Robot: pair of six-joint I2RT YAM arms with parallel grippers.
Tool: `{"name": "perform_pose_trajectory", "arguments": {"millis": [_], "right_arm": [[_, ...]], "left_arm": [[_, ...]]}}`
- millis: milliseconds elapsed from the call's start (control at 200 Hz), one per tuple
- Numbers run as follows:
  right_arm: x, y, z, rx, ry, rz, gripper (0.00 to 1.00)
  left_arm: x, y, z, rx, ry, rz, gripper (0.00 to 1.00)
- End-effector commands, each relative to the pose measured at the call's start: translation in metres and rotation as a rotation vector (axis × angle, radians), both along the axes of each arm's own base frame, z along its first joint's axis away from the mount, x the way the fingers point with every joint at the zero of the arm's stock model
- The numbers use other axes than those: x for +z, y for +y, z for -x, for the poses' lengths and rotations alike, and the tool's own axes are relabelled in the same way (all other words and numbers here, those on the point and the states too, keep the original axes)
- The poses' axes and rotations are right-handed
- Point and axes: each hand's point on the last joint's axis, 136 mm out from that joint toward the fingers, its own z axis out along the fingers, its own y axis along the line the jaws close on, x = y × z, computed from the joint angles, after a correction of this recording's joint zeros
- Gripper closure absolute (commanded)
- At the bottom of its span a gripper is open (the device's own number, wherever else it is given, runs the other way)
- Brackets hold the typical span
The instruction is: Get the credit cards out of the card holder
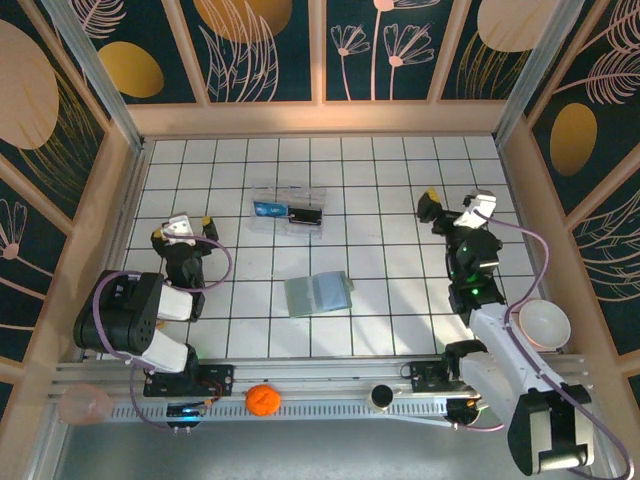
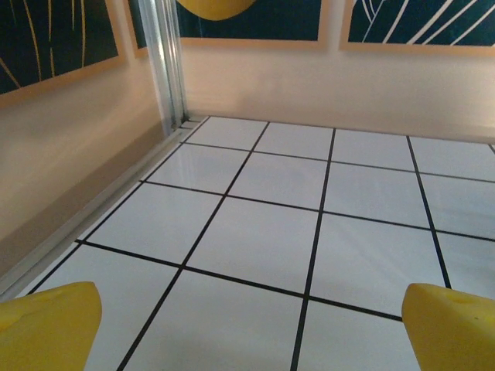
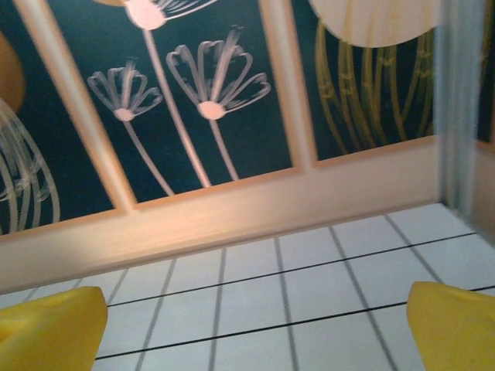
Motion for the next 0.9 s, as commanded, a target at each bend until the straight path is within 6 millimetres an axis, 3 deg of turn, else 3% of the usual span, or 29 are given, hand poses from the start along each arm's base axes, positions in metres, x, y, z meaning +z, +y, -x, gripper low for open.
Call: {"name": "perform_pose_trajectory", "arguments": {"millis": [0, 75, 335, 646, 896], "right_arm": [[-0.006, -0.023, -0.003, -0.062, -0.013, 0.027, 0.01], [-0.023, -0.037, -0.008, -0.091, 0.017, 0.051, 0.01], [-0.094, -0.044, -0.029, -0.104, 0.135, 0.13, 0.01], [-0.139, -0.03, -0.04, 0.011, 0.15, 0.129, 0.01], [-0.141, -0.035, -0.044, -0.02, 0.164, 0.121, 0.01]], "left_arm": [[0.02, 0.006, -0.004, 0.031, -0.085, 0.027, 0.01], [0.02, 0.006, -0.004, 0.031, -0.083, 0.027, 0.01], [0.02, 0.006, -0.004, 0.03, -0.083, 0.027, 0.01], [0.019, 0.006, -0.004, 0.03, -0.08, 0.029, 0.01], [0.018, 0.007, -0.006, 0.024, -0.075, 0.04, 0.01]]}}
